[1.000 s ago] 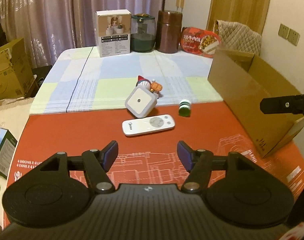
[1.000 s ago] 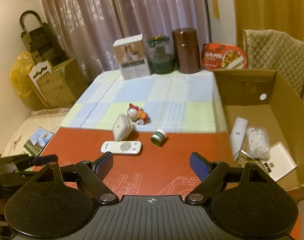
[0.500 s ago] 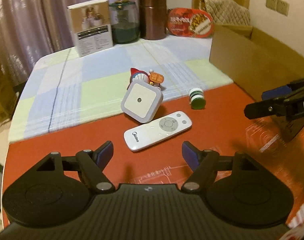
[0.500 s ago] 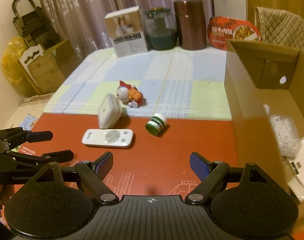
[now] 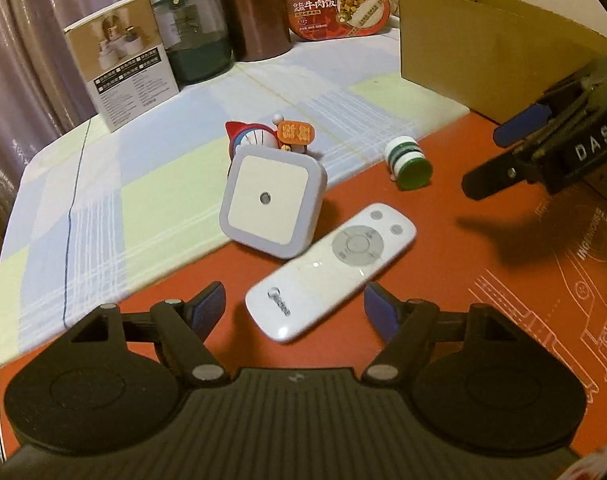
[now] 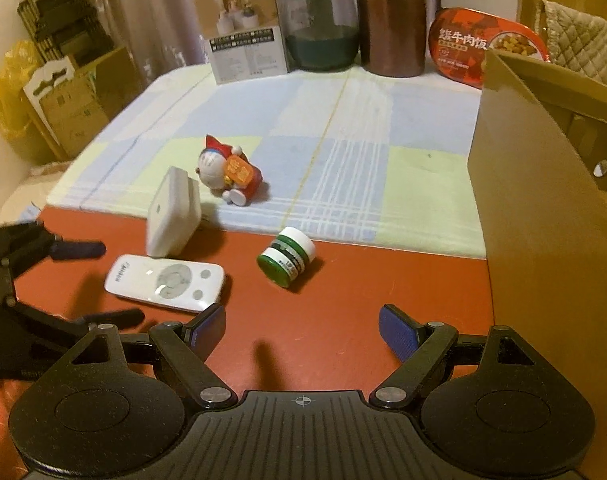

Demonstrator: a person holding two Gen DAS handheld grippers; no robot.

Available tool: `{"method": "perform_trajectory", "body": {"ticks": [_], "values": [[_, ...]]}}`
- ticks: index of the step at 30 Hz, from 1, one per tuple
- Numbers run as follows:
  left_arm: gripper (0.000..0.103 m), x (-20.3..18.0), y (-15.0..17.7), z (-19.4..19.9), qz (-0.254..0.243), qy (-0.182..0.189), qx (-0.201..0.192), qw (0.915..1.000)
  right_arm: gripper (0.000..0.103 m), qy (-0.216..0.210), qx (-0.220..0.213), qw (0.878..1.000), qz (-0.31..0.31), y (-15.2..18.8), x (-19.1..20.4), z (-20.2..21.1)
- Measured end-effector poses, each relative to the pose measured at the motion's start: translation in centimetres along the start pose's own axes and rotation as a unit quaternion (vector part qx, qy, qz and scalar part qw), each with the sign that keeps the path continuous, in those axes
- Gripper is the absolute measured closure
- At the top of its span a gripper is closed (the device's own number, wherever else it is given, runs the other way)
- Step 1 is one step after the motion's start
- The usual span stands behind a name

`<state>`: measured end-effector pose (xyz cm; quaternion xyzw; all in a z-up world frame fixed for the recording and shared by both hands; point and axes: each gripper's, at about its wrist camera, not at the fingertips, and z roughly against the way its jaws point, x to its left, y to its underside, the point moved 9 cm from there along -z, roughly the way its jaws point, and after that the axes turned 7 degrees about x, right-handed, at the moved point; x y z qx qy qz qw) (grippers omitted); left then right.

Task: Organize rigid objects
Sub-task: 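Move the left tool to the white Midea remote and grasp it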

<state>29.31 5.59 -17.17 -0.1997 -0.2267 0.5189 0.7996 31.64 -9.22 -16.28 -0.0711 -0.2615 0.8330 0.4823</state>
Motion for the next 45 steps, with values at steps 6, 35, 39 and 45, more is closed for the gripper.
{"method": "perform_trajectory", "body": {"ticks": [6,35,39,45], "values": [[0.030,-0.5,-0.8,-1.4,-0.033,0.031,0.013,0.9989,0.022,-0.002,0.003,1.000,-0.013,-0.3,-0.5,-0.3],[0.068,-2.8,-2.0,-1.6,0.123,0.013,0.025,0.9920,0.022,0.003,-0.007,1.000,-0.029,-1.4,-1.5,-0.4],[0.068,-3.2,-2.1,-1.3,0.099,0.012,0.017,0.9949,0.022,-0.003,-0.010,0.999,-0.030,-1.5,-1.6,-0.3],[0.068,-3.3,-3.3,0.1,0.083,0.002,-0.016,0.9964,0.022,-0.004,-0.016,0.999,-0.032,-1.8,-1.6,-0.1]]}}
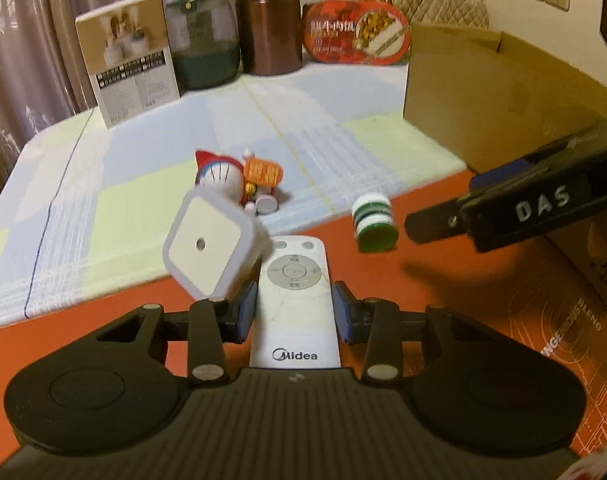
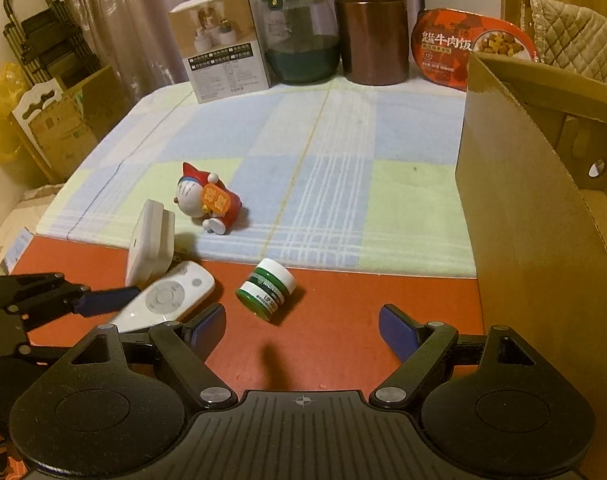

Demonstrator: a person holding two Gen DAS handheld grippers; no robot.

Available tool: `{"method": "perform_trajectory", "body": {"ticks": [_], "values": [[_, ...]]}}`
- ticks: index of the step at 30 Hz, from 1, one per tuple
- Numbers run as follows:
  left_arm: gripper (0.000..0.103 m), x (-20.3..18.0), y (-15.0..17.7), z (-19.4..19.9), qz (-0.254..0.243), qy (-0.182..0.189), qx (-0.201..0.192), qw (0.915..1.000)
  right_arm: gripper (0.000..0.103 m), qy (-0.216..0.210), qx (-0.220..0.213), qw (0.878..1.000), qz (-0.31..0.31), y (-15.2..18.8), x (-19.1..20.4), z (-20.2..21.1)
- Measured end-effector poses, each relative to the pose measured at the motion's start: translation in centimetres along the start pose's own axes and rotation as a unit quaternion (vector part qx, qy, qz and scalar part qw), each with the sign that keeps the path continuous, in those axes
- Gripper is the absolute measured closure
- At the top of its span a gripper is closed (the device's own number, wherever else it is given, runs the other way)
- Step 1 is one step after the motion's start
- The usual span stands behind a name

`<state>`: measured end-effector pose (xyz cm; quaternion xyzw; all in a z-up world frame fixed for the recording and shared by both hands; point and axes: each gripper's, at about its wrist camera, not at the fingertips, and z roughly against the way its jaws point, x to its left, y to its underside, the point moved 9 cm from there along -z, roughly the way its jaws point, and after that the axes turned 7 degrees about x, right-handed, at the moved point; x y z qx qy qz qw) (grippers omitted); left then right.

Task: Organize rigid objects
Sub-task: 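Move the left tool to the white Midea remote and grasp it, then grasp the green-and-white pill bottle with the right tool while the left tool holds the remote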

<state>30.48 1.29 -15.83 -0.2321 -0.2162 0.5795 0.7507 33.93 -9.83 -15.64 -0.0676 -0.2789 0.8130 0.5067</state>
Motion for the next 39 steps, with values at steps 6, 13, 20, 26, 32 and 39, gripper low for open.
{"method": "perform_trajectory", "body": {"ticks": [6,13,20,26,32,39], "values": [[0.068,-0.1,0.4,-0.7,0.000,0.009,0.011,0.9999,0.022,0.002,0.008,1.000,0.004,0.1,-0.2,-0.6],[0.068,0.4,-0.3,-1.2,0.003,-0.002,-0.014,0.9999,0.022,0.004,0.010,1.000,0.000,0.0,-0.5,-1.1],[0.068,0.2,-0.9,-1.4,0.001,-0.017,-0.032,0.9993,0.022,0.001,0.009,1.000,0.000,-0.1,-0.4,-1.1],[0.067,0.4,-0.4,-3.1,0.015,-0.022,-0.020,0.9994,0.022,0.001,0.007,1.000,0.001,-0.2,-0.4,-1.0],[0.067,0.5,-0.6,-3.5,0.020,-0.020,-0.024,0.9993,0.022,0.007,0.008,1.000,0.023,-0.2,-0.2,-1.5],[0.067,0.9,-1.1,-4.0,0.033,-0.013,-0.020,0.9992,0.022,0.004,0.012,0.999,0.037,-0.2,0.0,-2.4]]}}
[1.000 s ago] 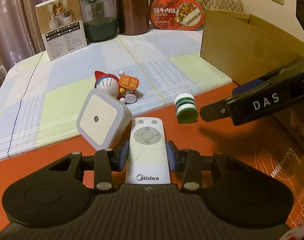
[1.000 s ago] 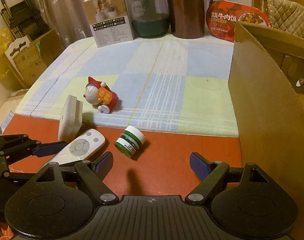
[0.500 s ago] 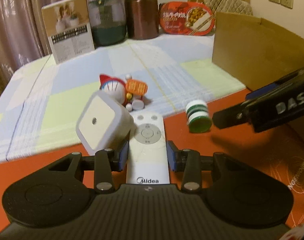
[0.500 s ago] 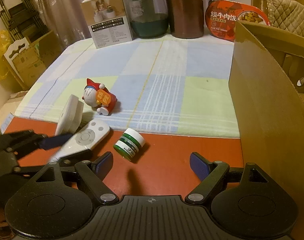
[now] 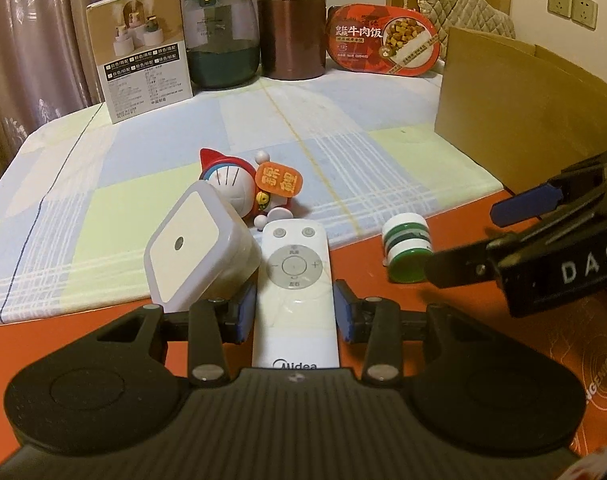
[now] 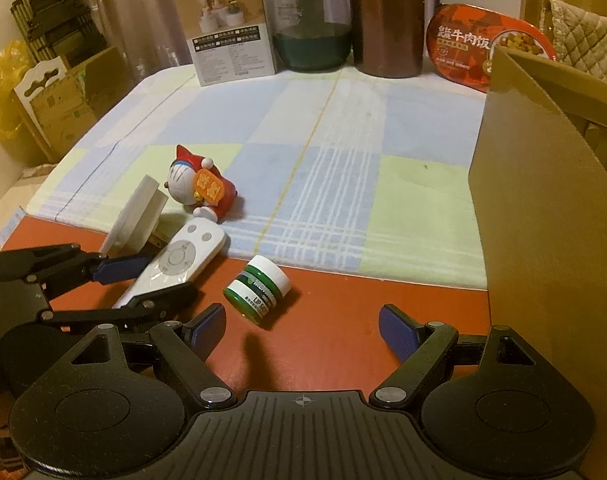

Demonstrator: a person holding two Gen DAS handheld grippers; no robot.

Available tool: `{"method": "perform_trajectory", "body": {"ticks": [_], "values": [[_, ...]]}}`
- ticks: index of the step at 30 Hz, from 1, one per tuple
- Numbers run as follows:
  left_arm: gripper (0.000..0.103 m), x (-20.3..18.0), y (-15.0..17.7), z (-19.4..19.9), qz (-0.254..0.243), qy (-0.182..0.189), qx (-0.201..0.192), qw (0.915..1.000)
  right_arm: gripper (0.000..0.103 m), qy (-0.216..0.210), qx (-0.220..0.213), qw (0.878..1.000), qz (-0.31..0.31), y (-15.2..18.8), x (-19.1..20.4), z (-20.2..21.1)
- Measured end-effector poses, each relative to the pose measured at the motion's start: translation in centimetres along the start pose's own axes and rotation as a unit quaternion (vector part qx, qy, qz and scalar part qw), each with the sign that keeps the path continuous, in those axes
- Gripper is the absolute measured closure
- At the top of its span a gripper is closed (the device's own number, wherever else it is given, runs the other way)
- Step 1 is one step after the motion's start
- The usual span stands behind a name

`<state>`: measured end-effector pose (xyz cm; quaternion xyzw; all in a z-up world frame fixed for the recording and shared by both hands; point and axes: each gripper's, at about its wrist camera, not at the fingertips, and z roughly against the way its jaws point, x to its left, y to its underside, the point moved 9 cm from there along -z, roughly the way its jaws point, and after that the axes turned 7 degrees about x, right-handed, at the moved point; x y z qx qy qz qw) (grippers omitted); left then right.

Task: Organize rigid objects
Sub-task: 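Grasp the green-and-white pill bottle with the right tool while the left tool holds the remote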

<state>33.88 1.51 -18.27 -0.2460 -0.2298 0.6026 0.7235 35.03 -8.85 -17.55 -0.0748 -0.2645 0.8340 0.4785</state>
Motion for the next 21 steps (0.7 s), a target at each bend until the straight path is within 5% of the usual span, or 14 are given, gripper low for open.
{"method": "perform_trajectory", "body": {"ticks": [13,21], "values": [[0.068,0.9,0.5,0.4,0.017,0.012,0.019,0.9996,0.024,-0.006,-0.026,0.997,0.076,-1.1,1.3,-2.1],[0.068,1.1,0.8,0.8,0.024,0.017,0.020,0.9994,0.055,-0.014,-0.020,0.992,0.123,-1.1,2.5,-3.4]]}}
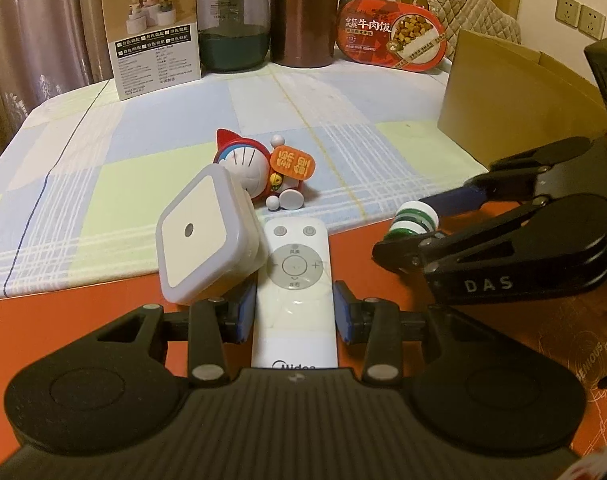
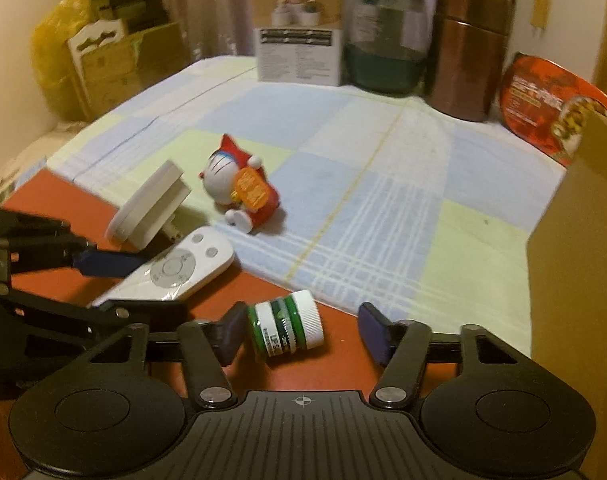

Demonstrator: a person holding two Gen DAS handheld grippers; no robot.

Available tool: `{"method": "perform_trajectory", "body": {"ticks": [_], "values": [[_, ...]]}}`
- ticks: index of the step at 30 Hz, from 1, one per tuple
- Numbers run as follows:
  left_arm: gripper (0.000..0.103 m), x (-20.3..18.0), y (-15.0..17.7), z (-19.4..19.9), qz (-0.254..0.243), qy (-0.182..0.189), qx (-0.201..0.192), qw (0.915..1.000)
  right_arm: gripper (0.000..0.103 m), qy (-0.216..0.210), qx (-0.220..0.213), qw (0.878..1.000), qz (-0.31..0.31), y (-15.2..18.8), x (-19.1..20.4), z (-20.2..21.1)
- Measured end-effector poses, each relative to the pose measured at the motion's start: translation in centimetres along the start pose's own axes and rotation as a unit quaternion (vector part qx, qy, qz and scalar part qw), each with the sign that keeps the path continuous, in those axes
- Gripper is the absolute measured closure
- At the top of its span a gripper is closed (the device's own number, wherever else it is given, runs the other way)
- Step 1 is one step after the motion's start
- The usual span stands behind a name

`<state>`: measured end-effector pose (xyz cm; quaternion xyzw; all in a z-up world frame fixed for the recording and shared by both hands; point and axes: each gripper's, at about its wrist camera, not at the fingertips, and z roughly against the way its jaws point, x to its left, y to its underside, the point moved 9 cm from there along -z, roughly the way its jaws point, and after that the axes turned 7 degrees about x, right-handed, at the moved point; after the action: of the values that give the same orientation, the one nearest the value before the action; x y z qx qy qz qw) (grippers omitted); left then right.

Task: Organize rigid objects
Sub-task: 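Grasp the green-and-white pill bottle with the right tool while the left tool holds the remote, then carry the remote and pill bottle over the cardboard box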

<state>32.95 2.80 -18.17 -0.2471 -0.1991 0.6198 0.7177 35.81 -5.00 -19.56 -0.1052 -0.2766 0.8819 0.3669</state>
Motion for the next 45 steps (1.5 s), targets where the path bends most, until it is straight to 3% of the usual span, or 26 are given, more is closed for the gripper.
{"method": "perform_trajectory", "body": {"ticks": [2,3,11,17,29,39,45], "values": [[0.068,0.0,0.0,0.0,-0.002,-0.001,-0.001,1.0000,0.072,-0.002,0.003,1.000,-0.001,0.0,0.1,0.1],[0.068,-0.1,0.0,0.0,-0.004,-0.002,-0.001,1.0000,0.074,-0.002,0.005,1.000,-0.005,-0.1,0.0,0.3],[0.068,-1.1,0.3,0.3,-0.014,0.004,0.001,0.9999,0.074,0.000,0.009,0.997,-0.080,-0.3,-1.4,1.8],[0.068,-2.2,0.7,1.3,-0.017,0.016,0.001,0.9997,0.074,0.001,-0.009,0.996,-0.091,-0.5,-1.2,4.1],[0.068,-3.7,1.2,5.8,-0.017,-0.004,-0.013,0.9998,0.074,0.012,-0.046,0.992,-0.114,0.8,-0.2,9.4],[0.068,-5.5,2.4,11.6,0.021,-0.006,-0.018,0.9996,0.074,0.016,-0.079,0.990,-0.119,2.4,2.4,16.8],[0.068,-7.7,1.7,15.3,0.025,0.001,-0.038,0.9990,0.074,0.027,-0.108,0.985,-0.133,3.2,1.7,22.4]]}}
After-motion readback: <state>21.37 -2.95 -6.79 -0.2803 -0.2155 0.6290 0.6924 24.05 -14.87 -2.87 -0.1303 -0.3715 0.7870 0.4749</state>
